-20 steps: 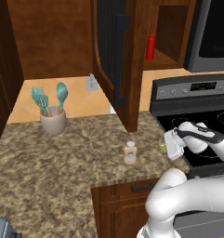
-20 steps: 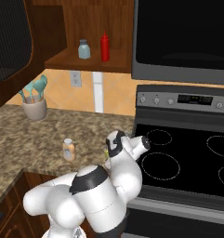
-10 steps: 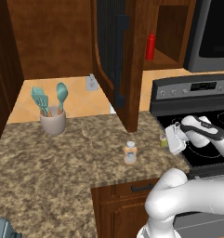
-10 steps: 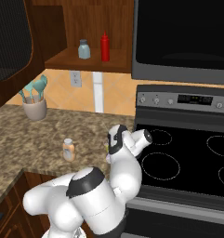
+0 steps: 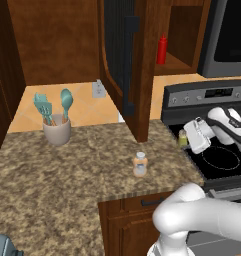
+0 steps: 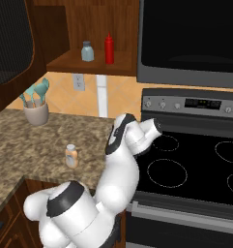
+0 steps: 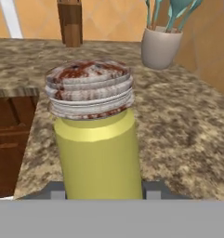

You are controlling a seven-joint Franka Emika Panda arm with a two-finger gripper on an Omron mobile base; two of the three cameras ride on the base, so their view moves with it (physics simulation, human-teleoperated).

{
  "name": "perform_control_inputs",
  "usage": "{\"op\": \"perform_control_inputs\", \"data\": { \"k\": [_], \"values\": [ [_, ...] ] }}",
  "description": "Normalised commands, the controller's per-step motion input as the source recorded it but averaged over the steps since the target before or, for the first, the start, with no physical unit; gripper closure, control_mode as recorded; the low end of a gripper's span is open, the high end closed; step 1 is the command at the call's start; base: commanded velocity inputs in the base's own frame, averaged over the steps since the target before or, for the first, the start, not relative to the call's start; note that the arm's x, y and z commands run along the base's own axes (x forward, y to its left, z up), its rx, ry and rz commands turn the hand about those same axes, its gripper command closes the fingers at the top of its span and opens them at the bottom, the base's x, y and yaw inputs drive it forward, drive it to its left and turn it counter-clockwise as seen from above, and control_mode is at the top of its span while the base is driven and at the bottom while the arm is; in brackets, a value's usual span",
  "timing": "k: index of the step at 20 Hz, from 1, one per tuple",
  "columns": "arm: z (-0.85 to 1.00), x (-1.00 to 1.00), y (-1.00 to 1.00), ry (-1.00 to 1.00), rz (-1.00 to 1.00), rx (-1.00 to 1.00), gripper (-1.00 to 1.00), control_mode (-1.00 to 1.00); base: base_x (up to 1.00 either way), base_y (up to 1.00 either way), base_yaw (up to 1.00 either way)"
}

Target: Put the shaker and condiment bottle from the counter next to their counterparts in the cabinet.

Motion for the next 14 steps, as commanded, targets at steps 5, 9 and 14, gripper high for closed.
{"op": "perform_control_inputs", "data": {
  "k": [5,9,14],
  "values": [
    [0.77,-0.51,0.22,0.00,0.00,0.11,1.00,-1.00,0.00,0.00,0.00],
    [0.72,-0.41,0.33,0.00,0.00,0.09,1.00,-1.00,0.00,0.00,0.00],
    [0.62,-0.24,0.43,0.00,-0.02,0.08,1.00,-1.00,0.00,0.00,0.00]
  ]
}}
